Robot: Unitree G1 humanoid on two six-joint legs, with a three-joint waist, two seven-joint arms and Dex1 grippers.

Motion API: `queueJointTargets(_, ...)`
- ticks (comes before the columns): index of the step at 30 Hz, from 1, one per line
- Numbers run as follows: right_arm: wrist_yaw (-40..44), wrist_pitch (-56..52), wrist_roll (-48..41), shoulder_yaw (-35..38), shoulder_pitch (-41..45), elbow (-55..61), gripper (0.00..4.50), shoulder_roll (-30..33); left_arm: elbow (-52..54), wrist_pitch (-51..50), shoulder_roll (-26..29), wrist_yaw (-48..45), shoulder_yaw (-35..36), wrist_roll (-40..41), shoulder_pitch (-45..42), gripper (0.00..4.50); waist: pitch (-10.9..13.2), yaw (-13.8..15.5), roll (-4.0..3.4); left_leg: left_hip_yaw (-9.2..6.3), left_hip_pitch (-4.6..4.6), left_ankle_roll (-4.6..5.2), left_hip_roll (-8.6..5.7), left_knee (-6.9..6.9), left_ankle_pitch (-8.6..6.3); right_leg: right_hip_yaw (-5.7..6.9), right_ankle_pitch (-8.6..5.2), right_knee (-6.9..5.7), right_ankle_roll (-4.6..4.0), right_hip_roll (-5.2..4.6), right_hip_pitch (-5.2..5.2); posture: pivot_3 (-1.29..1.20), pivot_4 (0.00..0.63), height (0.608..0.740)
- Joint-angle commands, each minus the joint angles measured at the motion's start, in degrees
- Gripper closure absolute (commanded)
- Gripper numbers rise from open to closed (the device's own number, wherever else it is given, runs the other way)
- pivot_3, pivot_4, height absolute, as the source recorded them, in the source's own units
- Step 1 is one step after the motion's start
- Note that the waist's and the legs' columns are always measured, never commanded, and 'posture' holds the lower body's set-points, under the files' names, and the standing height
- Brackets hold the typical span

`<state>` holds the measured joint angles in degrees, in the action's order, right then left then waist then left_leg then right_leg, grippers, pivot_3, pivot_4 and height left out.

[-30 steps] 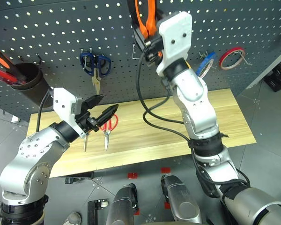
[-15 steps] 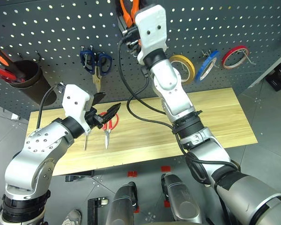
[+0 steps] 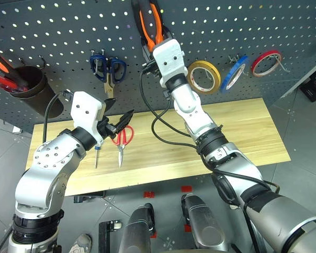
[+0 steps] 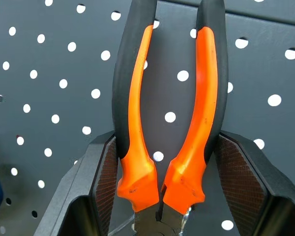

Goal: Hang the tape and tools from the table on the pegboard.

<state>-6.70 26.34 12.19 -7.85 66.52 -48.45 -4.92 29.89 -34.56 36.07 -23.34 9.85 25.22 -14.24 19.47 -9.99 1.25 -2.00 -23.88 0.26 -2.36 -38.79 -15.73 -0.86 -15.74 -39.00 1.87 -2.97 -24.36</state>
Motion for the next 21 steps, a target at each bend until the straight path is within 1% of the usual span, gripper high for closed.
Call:
queueJointTargets(1, -0.16, -2.15, -1.41, 1.11, -1.57, 3.25, 1.85, -0.81, 0.88, 1.8, -0.59, -0.21, 0.2, -1.12, 0.39, 1.33, 0.0, 0.35, 0.0, 0.0, 0.0, 0.0, 0.01, -0.01, 0.0, 0.01, 0.0, 0.0, 0.0, 0.0, 0.01, -0.19, 0.371, 0.74)
queueJointTargets(6, 1.79, -7.23, -2.54, 1.33, -5.39, 9.08, 1.85, -1.05, -0.35, 2.9, -2.07, 1.02, -0.1, -3.23, 1.47, 1.33, 0.0, 0.73, 0.0, 0.0, 0.01, 0.0, 0.01, -0.06, 0.0, 0.01, 0.0, -0.01, 0.0, -0.01, 0.04, -0.2, 0.364, 0.74)
queueJointTargets(12, 5.98, -14.46, -3.6, 0.66, -9.49, 15.87, 1.85, -0.42, -2.43, 2.77, -4.68, 3.25, -0.83, -5.83, 2.36, 1.33, -0.01, 0.92, 0.01, -0.02, 0.03, 0.0, 0.02, -0.06, 0.0, 0.04, 0.0, -0.04, 0.0, 0.0, 0.05, -0.22, 0.359, 0.74)
queueJointTargets(14, 7.5, -16.73, -3.99, 0.52, -10.9, 18.31, 1.13, -0.11, -2.77, 1.72, -4.89, 5.03, -1.63, -8.07, 2.53, 1.33, -0.02, 0.98, 0.03, -0.03, 0.03, 0.0, 0.01, -0.05, 0.0, 0.04, 0.0, -0.03, 0.0, 0.0, 0.05, -0.22, 0.357, 0.74)
queueJointTargets(18, 10.14, -20.08, -4.63, 0.2, -12.79, 22.12, 0.01, 0.32, -3.13, 0.94, -6.68, 6.12, -1.6, -8.18, 2.89, 1.33, -0.02, 1.02, 0.02, -0.02, -0.01, 0.01, 0.0, -0.05, 0.0, 0.02, 0.0, 0.02, 0.0, -0.02, 0.06, -0.23, 0.355, 0.74)
queueJointTargets(21, 11.87, -21.98, -4.68, -0.29, -13.44, 24.11, 0.01, 0.76, -3.38, -0.21, -8.55, 6.85, -0.61, -7.22, 3.09, 1.33, -0.02, 0.91, 0.02, 0.02, -0.03, 0.0, 0.0, -0.06, 0.0, 0.01, 0.0, 0.01, 0.0, -0.02, 0.0, -0.23, 0.353, 0.74)
